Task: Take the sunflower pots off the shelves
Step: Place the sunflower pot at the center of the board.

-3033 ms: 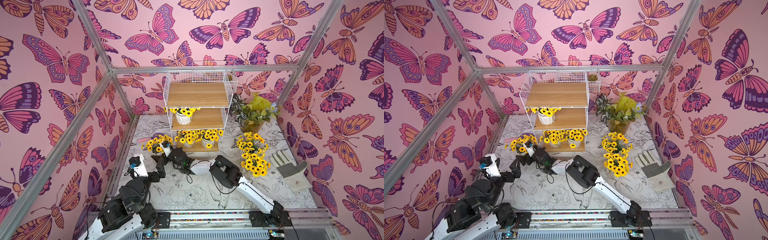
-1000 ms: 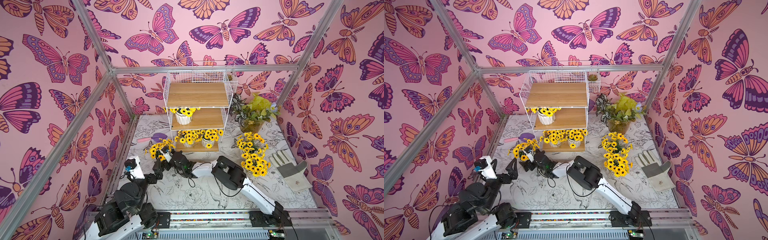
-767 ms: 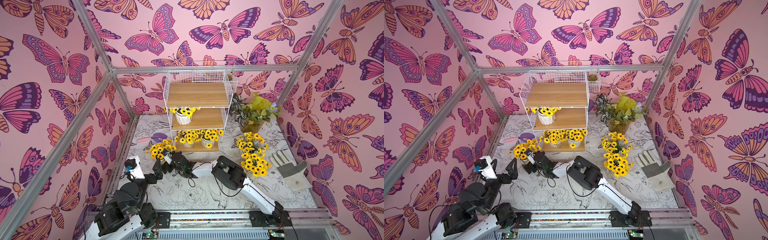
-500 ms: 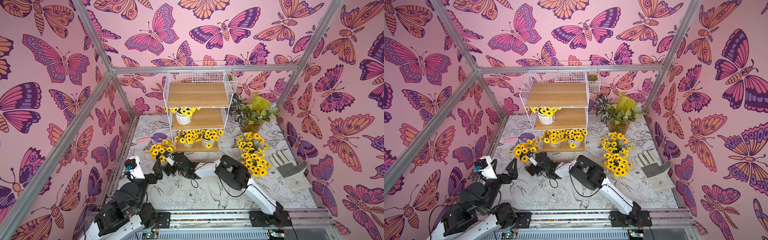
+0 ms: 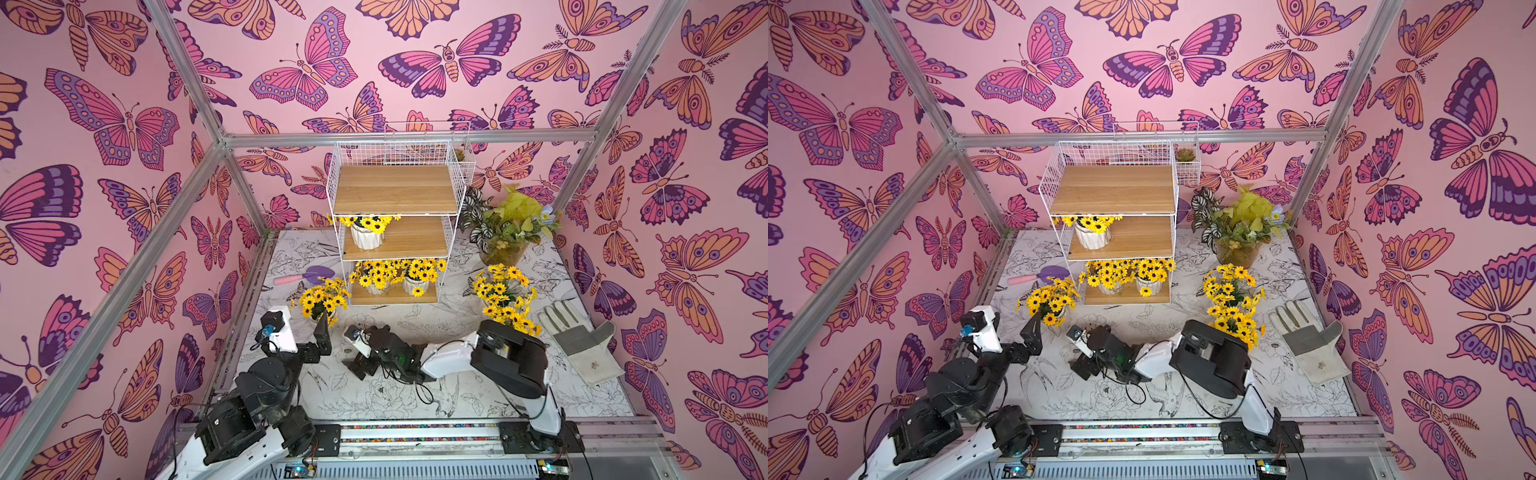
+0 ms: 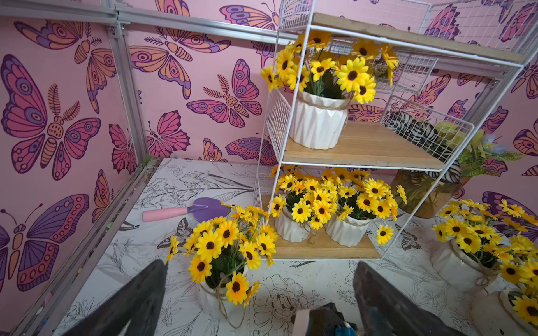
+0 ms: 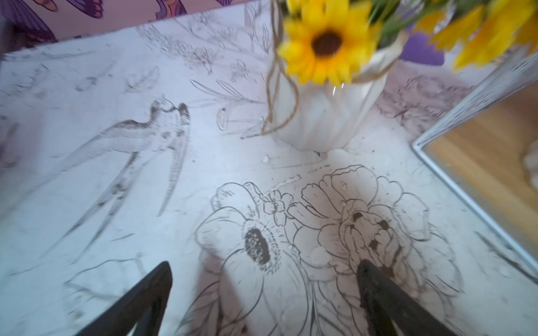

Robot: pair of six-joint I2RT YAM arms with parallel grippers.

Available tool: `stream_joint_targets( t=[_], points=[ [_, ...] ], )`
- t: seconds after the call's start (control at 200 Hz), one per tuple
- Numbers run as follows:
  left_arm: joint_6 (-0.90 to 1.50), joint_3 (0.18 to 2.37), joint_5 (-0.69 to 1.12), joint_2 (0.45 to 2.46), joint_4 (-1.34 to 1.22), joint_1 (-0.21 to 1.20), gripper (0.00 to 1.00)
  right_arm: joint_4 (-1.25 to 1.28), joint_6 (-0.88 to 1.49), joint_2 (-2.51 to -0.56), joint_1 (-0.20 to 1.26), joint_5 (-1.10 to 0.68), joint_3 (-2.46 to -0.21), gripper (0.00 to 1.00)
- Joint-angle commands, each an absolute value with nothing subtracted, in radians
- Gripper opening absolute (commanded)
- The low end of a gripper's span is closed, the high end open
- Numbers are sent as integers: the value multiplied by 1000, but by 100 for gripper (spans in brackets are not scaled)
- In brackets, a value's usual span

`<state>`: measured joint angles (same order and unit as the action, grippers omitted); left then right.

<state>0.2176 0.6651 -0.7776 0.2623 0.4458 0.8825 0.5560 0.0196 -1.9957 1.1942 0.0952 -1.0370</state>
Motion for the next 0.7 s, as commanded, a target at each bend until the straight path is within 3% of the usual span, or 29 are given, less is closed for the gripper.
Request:
stream_joint_targets(
  t=[0.0, 0.406, 0.696],
  points=[
    [138, 708, -731, 303, 359, 877, 100, 563, 7, -1847, 1218, 206, -1000, 99],
    [67, 815, -574, 389, 344, 877, 100, 431, -150, -1607, 1214, 479, -1012, 99],
    [85, 871, -427, 427, 413, 877, 100, 398, -187, -1537, 1155, 492, -1060, 99]
  ],
)
